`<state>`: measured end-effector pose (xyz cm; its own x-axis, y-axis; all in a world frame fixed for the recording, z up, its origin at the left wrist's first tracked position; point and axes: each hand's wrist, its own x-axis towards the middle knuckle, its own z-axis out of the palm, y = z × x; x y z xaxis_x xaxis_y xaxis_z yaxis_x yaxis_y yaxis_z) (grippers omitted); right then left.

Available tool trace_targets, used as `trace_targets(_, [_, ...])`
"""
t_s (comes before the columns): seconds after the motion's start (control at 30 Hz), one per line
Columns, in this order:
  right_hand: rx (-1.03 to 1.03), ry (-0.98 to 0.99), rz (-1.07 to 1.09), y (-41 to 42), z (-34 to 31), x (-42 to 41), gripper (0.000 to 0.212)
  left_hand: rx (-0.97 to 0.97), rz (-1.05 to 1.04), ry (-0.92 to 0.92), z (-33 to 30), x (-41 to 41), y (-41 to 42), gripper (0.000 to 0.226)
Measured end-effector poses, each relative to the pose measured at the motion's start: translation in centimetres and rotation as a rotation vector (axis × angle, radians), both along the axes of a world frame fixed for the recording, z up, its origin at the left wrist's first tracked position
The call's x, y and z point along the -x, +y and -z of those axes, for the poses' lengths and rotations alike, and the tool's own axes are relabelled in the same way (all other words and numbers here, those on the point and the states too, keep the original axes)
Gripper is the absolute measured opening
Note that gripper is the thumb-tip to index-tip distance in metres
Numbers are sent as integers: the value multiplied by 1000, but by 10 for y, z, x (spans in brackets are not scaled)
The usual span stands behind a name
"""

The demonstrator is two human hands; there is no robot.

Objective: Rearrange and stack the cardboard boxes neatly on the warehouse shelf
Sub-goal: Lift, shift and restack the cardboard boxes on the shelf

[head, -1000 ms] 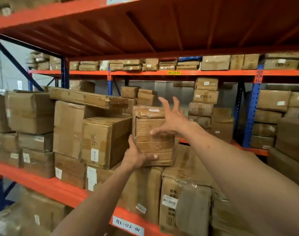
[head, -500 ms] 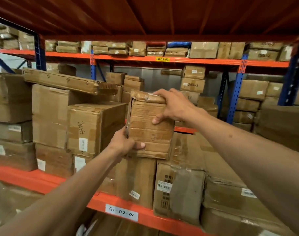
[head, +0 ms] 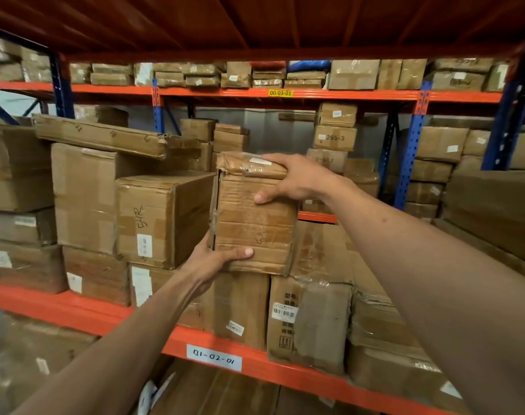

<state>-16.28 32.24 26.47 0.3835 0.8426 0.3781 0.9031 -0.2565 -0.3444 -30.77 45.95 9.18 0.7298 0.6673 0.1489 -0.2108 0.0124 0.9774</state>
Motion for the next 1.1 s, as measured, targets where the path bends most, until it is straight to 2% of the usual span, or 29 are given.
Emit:
trace_targets(0.07, [-63, 79, -6, -19, 4, -11, 100, -77, -32, -27, -7, -3, -7, 92])
trace_targets(0.23, [-351, 337, -29, -88, 33, -42, 86, -317, -17, -19, -38, -22, -34, 86])
trace_targets(0.33, [-482, 467, 34, -136, 53, -63, 90, -445, 38, 54, -59, -47, -60, 84])
trace_targets(0.47, [-694, 639, 165, -208, 92, -94, 89, -813, 66, 218, -100, -96, -108, 94])
trace_targets(0.67, [-860, 945, 339, -306, 164, -121, 88, -1294, 258, 375, -133, -173, -211, 89])
trace_targets(0.77, [-803, 864, 521, -334, 175, -132, 60, -1362, 202, 415, -111, -192, -239, 88])
trace_targets(0.83, [-644, 666, 645, -341, 169, -144, 37, -1330, 167, 439, -99, -192, -240, 89])
trace_targets(0.87, [-550, 559, 689, -339, 164, -147, 33, -1310, 145, 457, -95, -190, -239, 90])
trace_targets(0.97, [-387, 427, 748, -331, 153, -151, 42, -1260, 87, 499, -94, -189, -238, 90])
trace_targets(1.1, [-320, 451, 755, -328, 152, -167, 49, -1220, 85, 544, -94, -202, -249, 92])
